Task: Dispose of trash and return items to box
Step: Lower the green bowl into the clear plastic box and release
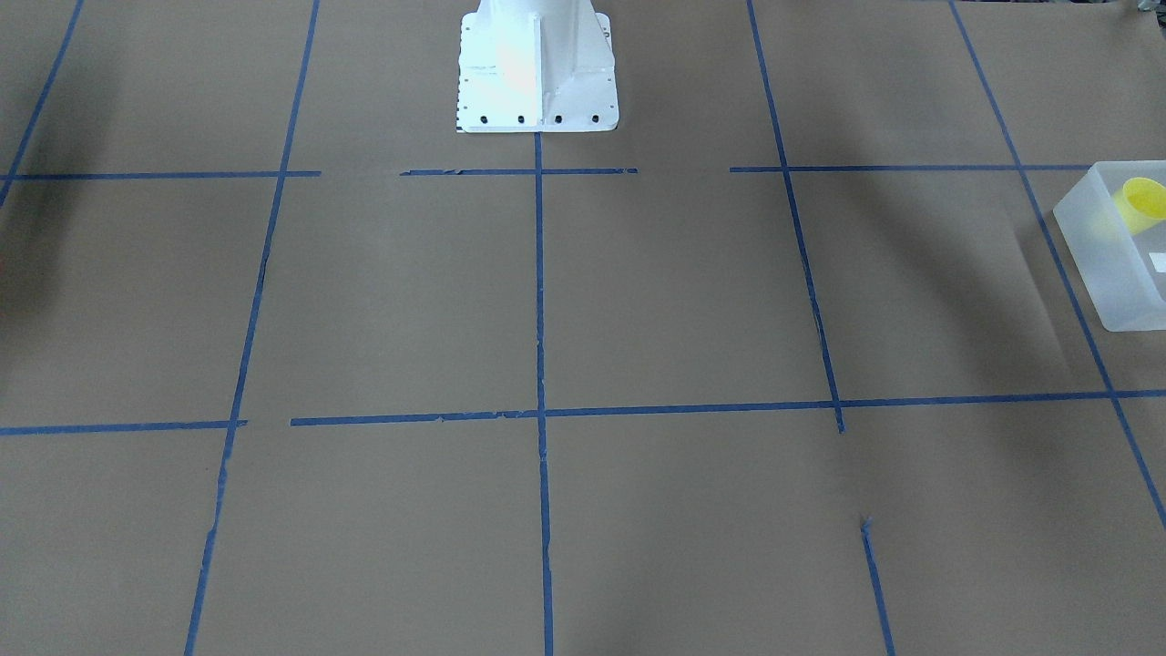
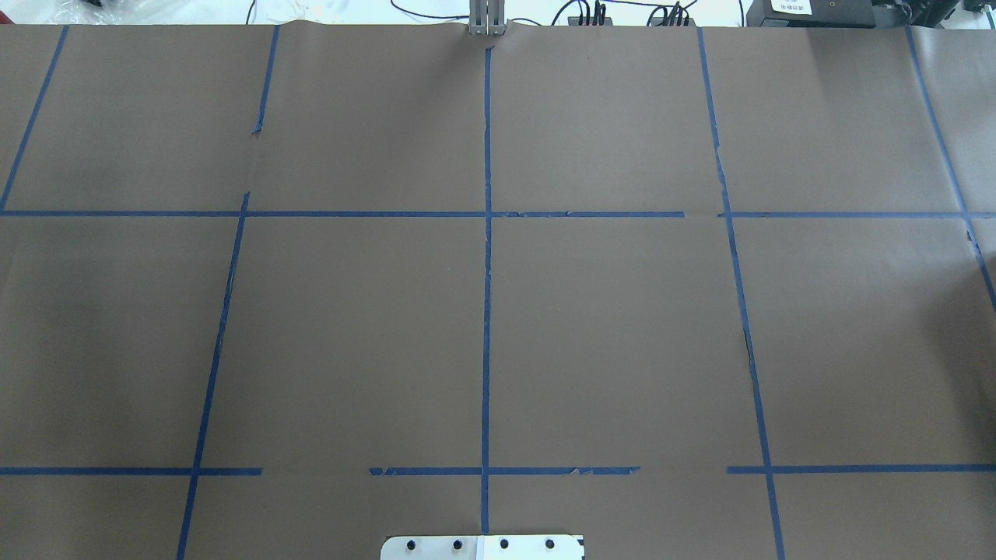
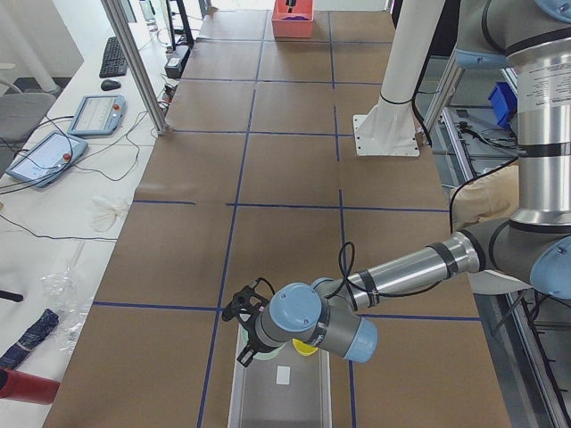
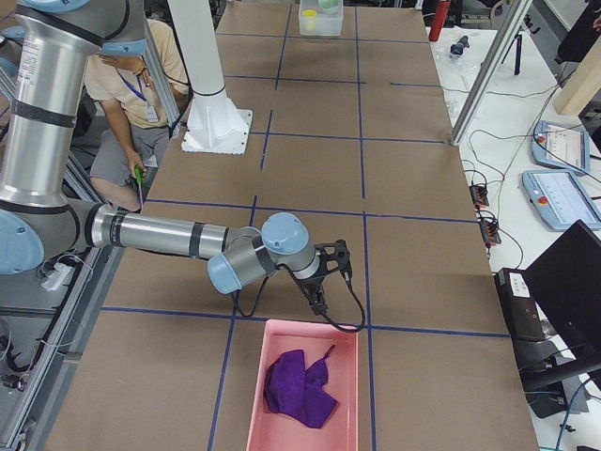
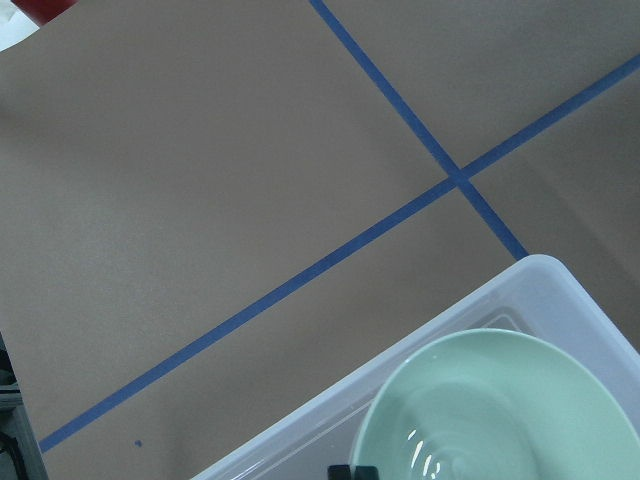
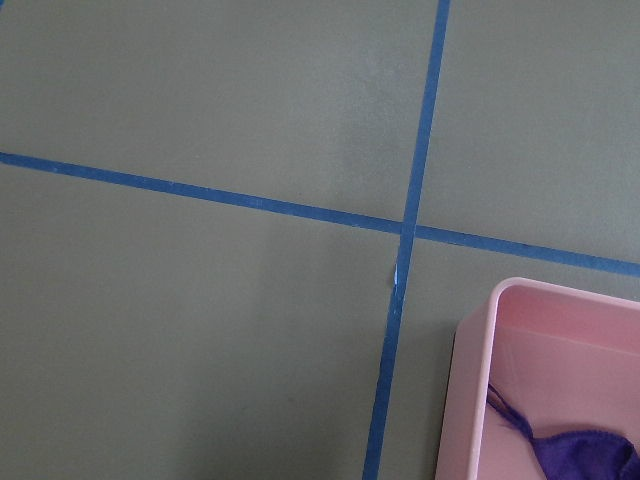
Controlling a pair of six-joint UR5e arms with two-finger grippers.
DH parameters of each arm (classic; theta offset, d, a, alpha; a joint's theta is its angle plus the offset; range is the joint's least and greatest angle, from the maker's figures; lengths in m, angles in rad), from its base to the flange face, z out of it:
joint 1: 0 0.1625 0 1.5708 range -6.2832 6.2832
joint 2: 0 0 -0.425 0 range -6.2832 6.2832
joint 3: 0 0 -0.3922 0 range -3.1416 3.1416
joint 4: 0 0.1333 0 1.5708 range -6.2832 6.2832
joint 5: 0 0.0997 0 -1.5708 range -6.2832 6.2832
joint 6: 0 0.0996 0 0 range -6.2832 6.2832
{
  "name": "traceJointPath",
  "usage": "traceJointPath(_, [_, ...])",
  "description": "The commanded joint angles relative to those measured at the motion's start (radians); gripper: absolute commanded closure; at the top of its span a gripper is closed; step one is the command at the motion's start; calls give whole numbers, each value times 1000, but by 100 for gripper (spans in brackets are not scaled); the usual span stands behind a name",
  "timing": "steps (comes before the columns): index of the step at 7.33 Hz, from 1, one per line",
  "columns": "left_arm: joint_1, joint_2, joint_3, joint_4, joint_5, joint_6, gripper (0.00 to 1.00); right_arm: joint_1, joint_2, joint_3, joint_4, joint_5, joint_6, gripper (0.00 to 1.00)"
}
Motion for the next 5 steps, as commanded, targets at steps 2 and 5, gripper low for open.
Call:
traceJointPath(2, [34,7,-6,-24,-3,-8,22,0,-1,-1,0,-2,4,0])
traceJointPath(5, [92,1,-145,19,0,-158,7,0,1,-3,-10,-2,10,0])
